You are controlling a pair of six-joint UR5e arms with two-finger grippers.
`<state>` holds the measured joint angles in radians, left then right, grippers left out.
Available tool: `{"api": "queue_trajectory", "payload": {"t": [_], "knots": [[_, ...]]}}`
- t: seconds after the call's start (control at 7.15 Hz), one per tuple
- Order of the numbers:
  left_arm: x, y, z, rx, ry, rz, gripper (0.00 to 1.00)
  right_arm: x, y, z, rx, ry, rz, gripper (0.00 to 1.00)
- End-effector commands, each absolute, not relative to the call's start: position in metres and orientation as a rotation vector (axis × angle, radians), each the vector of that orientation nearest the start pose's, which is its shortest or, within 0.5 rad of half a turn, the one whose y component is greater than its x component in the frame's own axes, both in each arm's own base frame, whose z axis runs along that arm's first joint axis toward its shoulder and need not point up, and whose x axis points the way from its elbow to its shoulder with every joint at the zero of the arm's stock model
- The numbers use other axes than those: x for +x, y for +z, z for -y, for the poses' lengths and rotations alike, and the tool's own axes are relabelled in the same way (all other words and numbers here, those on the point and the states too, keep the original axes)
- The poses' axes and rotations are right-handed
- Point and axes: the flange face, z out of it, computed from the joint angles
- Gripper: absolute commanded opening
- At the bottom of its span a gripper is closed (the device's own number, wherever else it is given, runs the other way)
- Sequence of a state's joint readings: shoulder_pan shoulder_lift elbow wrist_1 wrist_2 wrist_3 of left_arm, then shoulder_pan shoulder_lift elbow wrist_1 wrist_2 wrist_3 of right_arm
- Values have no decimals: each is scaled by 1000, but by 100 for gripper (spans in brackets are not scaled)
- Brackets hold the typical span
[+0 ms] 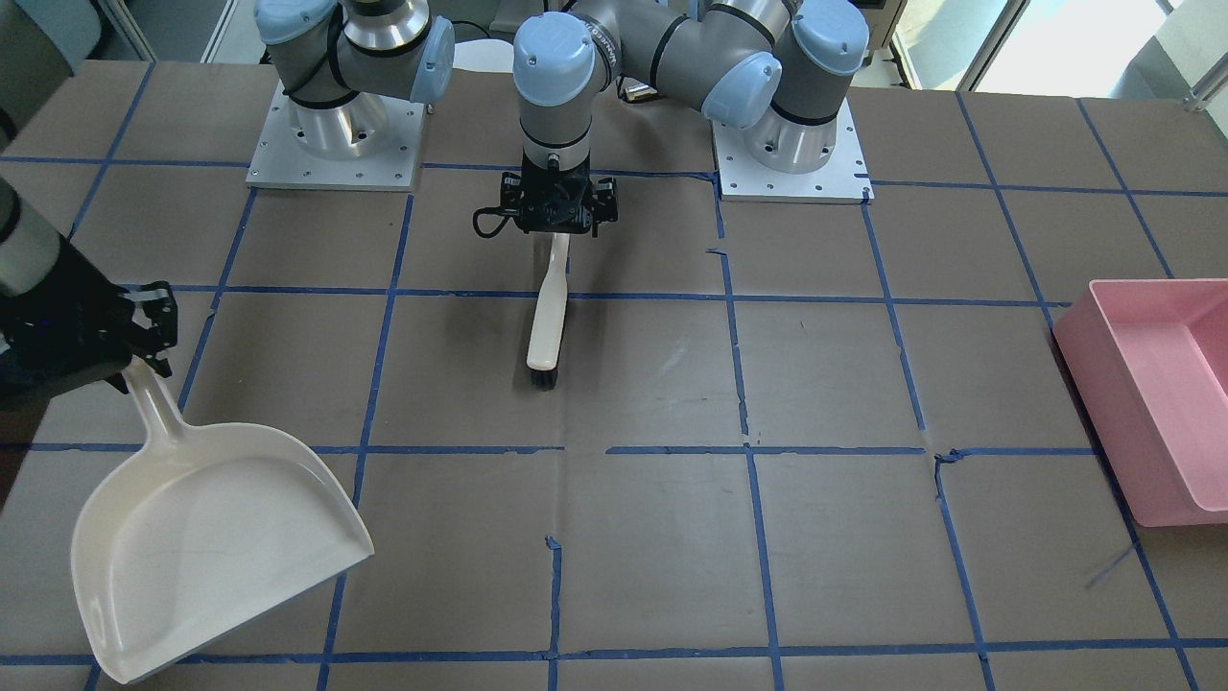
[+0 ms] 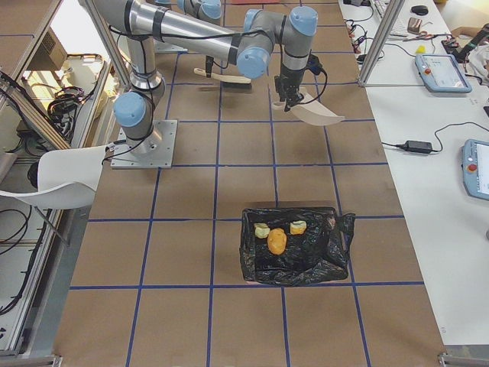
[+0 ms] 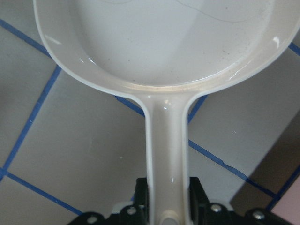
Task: Sweep and dump trash in nearest bin
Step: 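Lay the brush down with the left gripper while the right lowers the dustpan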
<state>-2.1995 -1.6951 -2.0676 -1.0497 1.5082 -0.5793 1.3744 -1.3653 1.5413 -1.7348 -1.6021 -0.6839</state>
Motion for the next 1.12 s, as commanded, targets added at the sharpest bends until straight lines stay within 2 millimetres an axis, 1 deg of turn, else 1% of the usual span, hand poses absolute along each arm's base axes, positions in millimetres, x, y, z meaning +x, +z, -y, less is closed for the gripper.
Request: {"api": "queue_trajectory", "payload": {"t": [0.0,0.14,0.28,0.42,0.56,0.7,0.84,0.98], "knots": [[-389,280,304,69,99,-3165,100,93,392,600,-571,-38,-3100,0],[-391,293,310,73,62,-3178,100,130,388,601,-539,-82,-3108,0],[-388,300,316,160,41,-3176,100,154,378,601,-456,-72,-3116,0],[-372,311,333,244,22,-3178,100,178,361,606,-358,-90,-3104,0],[-351,318,355,280,6,-3188,100,199,350,606,-281,-83,-3104,0],[-334,320,370,268,2,-3189,100,221,340,608,-254,-136,-3102,0],[-314,319,388,347,-8,-3175,100,240,334,606,-268,-148,-3103,0],[-282,321,410,336,-17,-3175,100,261,332,598,-226,-143,-3099,0]]}}
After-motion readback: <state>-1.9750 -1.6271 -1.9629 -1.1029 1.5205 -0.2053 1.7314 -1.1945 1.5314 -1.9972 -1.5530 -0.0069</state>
